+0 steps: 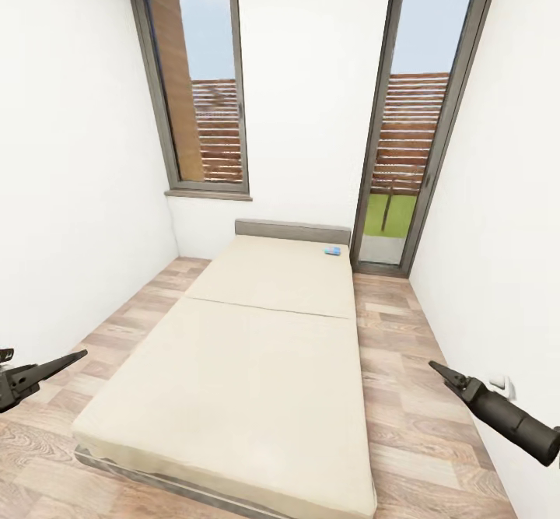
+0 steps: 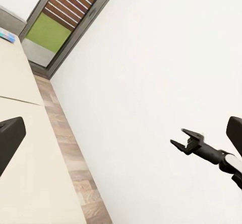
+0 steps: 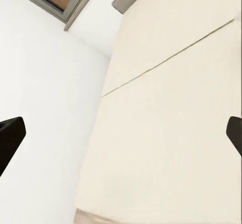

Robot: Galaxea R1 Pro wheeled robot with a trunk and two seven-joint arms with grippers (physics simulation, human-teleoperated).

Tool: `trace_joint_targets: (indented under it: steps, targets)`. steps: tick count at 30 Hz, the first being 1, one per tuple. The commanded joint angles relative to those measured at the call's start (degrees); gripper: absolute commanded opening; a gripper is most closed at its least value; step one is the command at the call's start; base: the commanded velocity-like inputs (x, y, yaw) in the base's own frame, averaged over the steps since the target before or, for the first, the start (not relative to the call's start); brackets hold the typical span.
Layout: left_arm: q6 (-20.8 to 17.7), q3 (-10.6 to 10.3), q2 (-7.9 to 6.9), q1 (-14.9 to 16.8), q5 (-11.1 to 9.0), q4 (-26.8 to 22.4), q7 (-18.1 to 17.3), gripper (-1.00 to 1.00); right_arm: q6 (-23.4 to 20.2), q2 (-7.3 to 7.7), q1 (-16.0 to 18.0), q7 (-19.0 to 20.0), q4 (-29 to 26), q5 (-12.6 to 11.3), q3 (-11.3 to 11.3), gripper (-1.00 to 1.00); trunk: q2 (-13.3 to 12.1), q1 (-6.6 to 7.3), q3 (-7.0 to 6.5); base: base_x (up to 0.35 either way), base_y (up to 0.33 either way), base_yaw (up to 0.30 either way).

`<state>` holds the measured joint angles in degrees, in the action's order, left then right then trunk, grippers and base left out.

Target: Put all the toys in the child's room - the three board games (two on the bed and one on the table), the two jigsaw puzzles on the table, and the tennis ball on the table - inside the toy box on the table in the child's room.

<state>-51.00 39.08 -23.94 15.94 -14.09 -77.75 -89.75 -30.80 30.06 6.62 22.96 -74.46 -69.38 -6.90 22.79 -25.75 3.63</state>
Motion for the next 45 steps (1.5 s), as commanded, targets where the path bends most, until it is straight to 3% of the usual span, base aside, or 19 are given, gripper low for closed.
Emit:
trace_joint_targets:
  steps: [1, 7, 15, 26, 36, 45]
  targets:
    - [-0.6, -0.1, 0.00, 0.1, 0.2, 0.0, -0.3, 1.00, -0.5, 0.00, 0.1, -1.1, -0.1, -0.4, -0.1, 1.00, 0.1, -0.04, 0.13, 0.000, 0.000, 0.000]
    - [-0.7, -3.1, 0.03, 0.1, 1.1, -0.1, -0.3, 1.00, -0.4, -0.02, 0.2, -4.5, -1.1, -0.4, 0.1, 1.00, 0.1, -0.04, 0.13, 0.000, 0.000, 0.000]
    - [-0.6, -6.2, 0.08, 0.1, 1.4, -0.1, -0.3, 1.00, 0.0, -0.38, 0.0, -3.5, -4.8, -0.2, 0.3, 1.00, 0.1, -0.04, 0.13, 0.000, 0.000, 0.000]
    - [-0.6, -6.5, 0.12, 0.1, 1.4, -0.1, -0.3, 1.00, 0.1, -1.22, 0.0, -2.9, -5.2, -0.1, 0.3, 1.00, 0.1, -0.04, 0.13, 0.019, -0.077, 0.018]
    - [-0.6, -6.6, 0.20, 0.1, 1.4, -0.1, -0.3, 1.00, 0.1, -1.31, 0.0, -2.8, -5.0, -0.1, 0.3, 1.00, 0.1, -0.04, 0.13, 0.112, -0.284, 0.233]
    - [-0.6, -6.5, 0.21, 0.1, 1.4, -0.1, -0.3, 1.00, 0.1, -1.32, 0.0, -2.8, -5.2, 2.2, 0.2, 1.00, 0.1, -0.04, 0.13, 0.058, -0.303, 0.287]
